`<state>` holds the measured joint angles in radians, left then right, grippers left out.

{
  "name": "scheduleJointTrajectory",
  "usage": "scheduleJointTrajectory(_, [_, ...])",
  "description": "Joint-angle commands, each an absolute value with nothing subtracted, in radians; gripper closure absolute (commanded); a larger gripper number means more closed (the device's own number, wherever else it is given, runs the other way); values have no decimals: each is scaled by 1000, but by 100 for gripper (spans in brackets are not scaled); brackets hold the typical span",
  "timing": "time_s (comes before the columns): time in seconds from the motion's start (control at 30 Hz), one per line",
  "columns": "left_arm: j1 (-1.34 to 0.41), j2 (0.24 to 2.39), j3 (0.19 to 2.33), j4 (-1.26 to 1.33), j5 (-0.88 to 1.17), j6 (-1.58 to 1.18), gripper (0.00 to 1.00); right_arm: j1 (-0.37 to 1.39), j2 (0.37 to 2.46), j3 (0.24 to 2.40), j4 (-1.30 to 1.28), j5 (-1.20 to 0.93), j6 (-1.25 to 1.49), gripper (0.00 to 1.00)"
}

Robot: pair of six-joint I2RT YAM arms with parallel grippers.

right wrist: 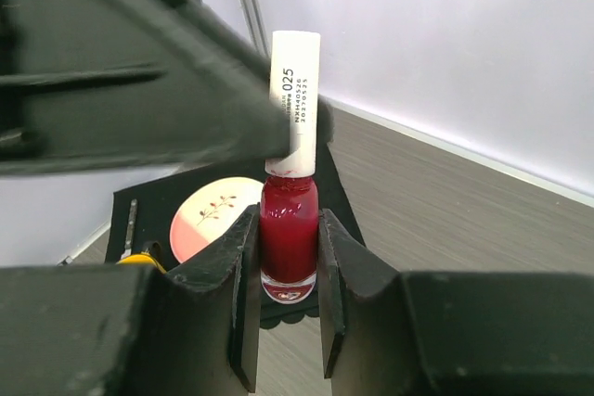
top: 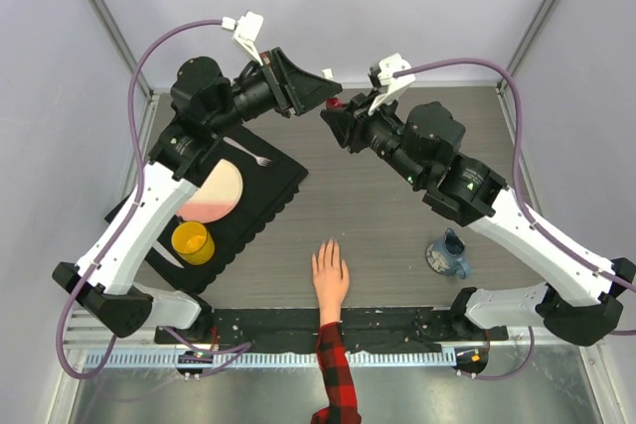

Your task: Paint the nails

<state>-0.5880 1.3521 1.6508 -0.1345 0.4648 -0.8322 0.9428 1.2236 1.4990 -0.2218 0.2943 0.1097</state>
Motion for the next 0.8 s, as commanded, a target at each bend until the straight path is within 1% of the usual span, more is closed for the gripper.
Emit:
scheduleJointTrajectory(0.0, [-588,1298,1620,-123,508,-831,41,817,1187,1471,-150,76,176,99])
scheduleJointTrajectory(0.03, [-574,1289,1615,-121,506,-827,39,792,1180,1465,-147,34,211,99])
scheduleJointTrajectory(0.07, [-566,1284,1612,-121,508,-827,38,760,1180,1462,-143,-100,224,99])
scheduleJointTrajectory(0.1, [-557,1275,1611,-123,511,-830,36,706,1180,1465,-141,-163,232,99])
scheduleJointTrajectory(0.2, [-520,1263,1600,-88,555,-859,34,634,1195,1488,-149,-410,278,99])
scheduleJointTrajectory(0.27, [-499,1266,1597,-69,595,-882,34,582,1215,1503,-149,-515,316,99])
scheduleJointTrajectory(0.3, [-494,1270,1600,-57,610,-897,34,566,1226,1522,-149,-622,330,99])
scheduleJointTrajectory(0.4, [-489,1298,1618,-58,650,-914,37,537,1247,1545,-143,-740,389,99])
scheduleJointTrajectory(0.53, [-491,1341,1631,-5,716,-963,42,531,1284,1560,-104,-842,471,99])
scheduleJointTrajectory(0.7, [-491,1361,1655,49,762,-991,46,529,1292,1532,-19,-839,532,99])
scheduleJointTrajectory(0.73, [-492,1362,1655,49,765,-989,48,529,1295,1534,-17,-825,535,99])
scheduleJointTrajectory(0.77, [-492,1364,1657,46,767,-988,55,529,1293,1532,-18,-818,534,99])
